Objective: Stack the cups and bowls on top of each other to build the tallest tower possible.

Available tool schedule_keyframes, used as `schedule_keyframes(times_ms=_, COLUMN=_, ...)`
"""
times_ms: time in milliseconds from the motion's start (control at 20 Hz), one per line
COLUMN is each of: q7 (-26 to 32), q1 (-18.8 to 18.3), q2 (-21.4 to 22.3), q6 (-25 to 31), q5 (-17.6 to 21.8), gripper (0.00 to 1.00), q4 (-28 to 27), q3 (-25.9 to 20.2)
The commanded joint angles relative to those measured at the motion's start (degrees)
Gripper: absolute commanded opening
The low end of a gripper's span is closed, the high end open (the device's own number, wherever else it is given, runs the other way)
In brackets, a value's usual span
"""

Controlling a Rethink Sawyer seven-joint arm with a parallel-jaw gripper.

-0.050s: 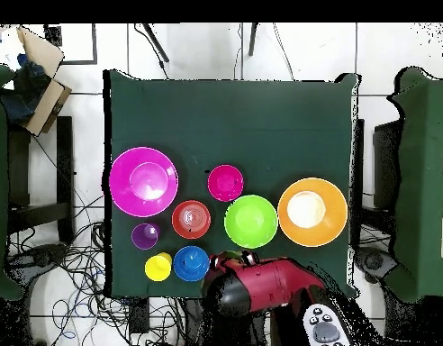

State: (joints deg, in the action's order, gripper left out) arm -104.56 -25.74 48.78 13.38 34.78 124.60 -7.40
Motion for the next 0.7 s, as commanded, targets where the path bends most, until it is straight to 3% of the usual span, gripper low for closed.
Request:
schedule_keyframes(times_ms=50, q7=-5.6, q1=-0.9, q2=-3.7, q6=-1.1, q5=-1.5, gripper=1.00, q4=-1.8, q3=-2.1)
schedule_keyframes(times_ms=700, q7=2.0, q1=-8.0, q2=-1.3, q6=5.8, q5=-2.4, gripper=1.00, q4=-4.4, q3=-7.8)
